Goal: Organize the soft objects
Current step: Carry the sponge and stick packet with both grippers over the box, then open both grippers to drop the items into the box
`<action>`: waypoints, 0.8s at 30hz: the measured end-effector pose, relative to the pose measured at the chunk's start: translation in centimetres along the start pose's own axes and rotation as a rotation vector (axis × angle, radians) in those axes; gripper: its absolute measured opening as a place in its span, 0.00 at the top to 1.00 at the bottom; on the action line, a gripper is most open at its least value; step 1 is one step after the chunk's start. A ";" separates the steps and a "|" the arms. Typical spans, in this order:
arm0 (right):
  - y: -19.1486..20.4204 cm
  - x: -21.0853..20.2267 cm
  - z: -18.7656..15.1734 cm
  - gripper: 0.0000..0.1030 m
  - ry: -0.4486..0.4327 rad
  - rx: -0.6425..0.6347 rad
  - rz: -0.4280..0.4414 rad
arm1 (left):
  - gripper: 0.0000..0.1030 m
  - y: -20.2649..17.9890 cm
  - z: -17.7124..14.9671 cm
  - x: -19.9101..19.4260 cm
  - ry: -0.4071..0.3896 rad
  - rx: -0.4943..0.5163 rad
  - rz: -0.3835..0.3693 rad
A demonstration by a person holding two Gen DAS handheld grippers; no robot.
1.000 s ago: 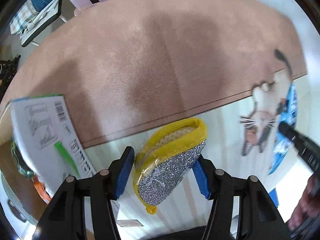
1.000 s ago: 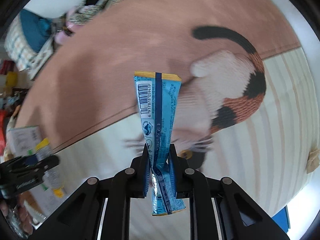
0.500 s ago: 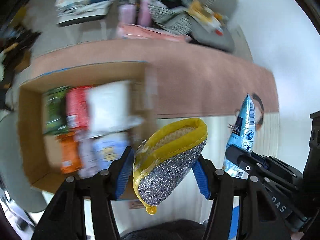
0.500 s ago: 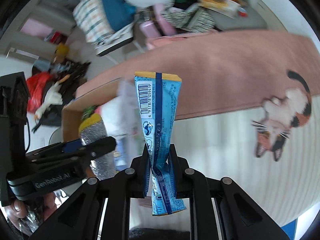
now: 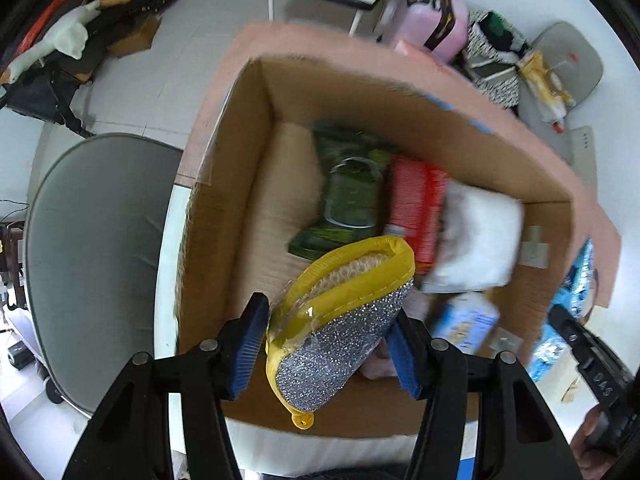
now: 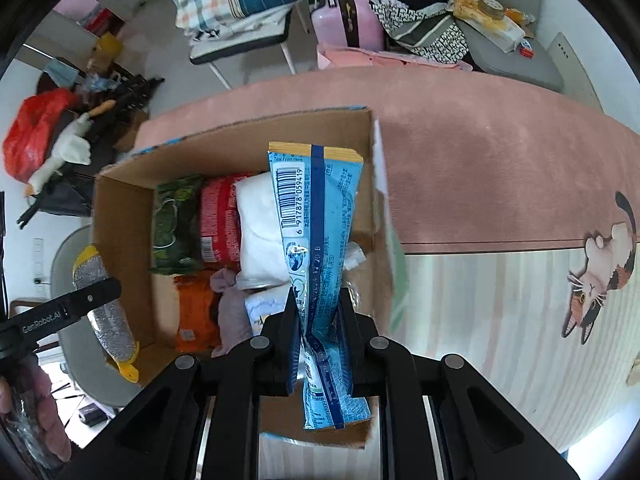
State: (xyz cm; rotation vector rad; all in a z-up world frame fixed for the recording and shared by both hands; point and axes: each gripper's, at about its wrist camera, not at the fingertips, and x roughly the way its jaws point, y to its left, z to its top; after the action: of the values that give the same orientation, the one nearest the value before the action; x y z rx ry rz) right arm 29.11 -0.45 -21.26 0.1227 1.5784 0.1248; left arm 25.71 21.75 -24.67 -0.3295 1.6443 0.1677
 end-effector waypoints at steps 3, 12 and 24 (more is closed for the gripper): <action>0.4 1.5 0.4 0.83 0.010 -0.002 -0.031 | 0.47 0.8 0.5 1.4 0.027 0.007 0.013; 0.2 3.7 0.9 0.75 0.045 0.006 -0.123 | 0.45 0.9 0.6 2.8 0.102 0.021 -0.007; 1.1 -0.2 -0.9 0.27 -0.007 -0.013 -0.103 | 0.28 0.0 -2.4 -1.6 -0.018 0.104 -0.005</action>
State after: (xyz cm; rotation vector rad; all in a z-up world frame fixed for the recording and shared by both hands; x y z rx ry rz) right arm 28.22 0.61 -20.86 0.0321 1.5731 0.0538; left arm 23.55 21.20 -22.80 -0.2526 1.6280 0.0810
